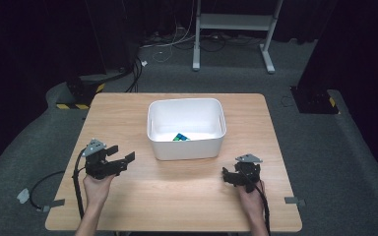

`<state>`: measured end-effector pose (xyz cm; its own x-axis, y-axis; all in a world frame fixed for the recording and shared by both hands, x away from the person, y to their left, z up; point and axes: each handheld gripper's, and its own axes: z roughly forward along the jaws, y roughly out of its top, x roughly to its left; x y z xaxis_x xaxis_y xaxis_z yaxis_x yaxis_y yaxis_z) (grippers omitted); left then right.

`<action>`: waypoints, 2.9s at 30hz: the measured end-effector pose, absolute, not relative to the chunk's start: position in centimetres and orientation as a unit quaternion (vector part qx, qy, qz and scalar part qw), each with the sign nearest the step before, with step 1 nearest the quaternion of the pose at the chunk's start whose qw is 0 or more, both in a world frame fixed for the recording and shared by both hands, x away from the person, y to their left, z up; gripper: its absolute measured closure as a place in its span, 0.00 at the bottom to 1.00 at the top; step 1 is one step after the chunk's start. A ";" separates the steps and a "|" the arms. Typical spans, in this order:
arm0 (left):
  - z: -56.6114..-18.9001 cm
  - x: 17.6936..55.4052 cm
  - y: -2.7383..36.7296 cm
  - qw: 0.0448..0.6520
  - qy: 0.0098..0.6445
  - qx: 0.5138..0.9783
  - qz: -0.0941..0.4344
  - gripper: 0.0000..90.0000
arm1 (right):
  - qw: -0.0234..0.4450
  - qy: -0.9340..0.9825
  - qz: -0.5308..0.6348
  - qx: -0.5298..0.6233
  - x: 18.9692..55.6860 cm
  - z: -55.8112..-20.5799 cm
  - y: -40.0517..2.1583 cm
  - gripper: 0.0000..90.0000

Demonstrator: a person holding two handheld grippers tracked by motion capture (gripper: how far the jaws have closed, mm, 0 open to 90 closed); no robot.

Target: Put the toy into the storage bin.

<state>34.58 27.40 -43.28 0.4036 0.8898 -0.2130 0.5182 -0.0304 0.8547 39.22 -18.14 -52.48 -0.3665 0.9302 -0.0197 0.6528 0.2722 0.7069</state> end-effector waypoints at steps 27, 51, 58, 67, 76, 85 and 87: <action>-44.7 34.9 27.1 0.457 0.518 0.696 0.197 0.24 | 0.223 0.766 0.311 0.517 39.2 -52.5 -18.1 0.15; -46.1 35.0 27.3 0.434 0.530 0.699 0.207 0.25 | 0.223 0.765 0.311 0.517 39.2 -52.5 -18.1 0.15; -46.6 35.1 27.3 0.428 0.535 0.699 0.206 0.25 | 0.223 0.765 0.311 0.518 39.2 -52.5 -18.1 0.15; -47.1 35.2 27.3 0.418 0.538 0.701 0.210 0.25 | 0.223 0.765 0.311 0.518 39.2 -52.5 -18.1 0.15; -47.7 35.4 27.3 0.409 0.543 0.703 0.211 0.25 | 0.223 0.765 0.311 0.518 39.2 -52.5 -18.1 0.15; -48.2 35.5 27.2 0.402 0.546 0.704 0.211 0.25 | 0.223 0.765 0.311 0.518 39.2 -52.5 -18.1 0.15; -48.3 35.5 27.2 0.402 0.546 0.704 0.211 0.25 | 0.223 0.765 0.311 0.518 39.2 -52.5 -18.1 0.15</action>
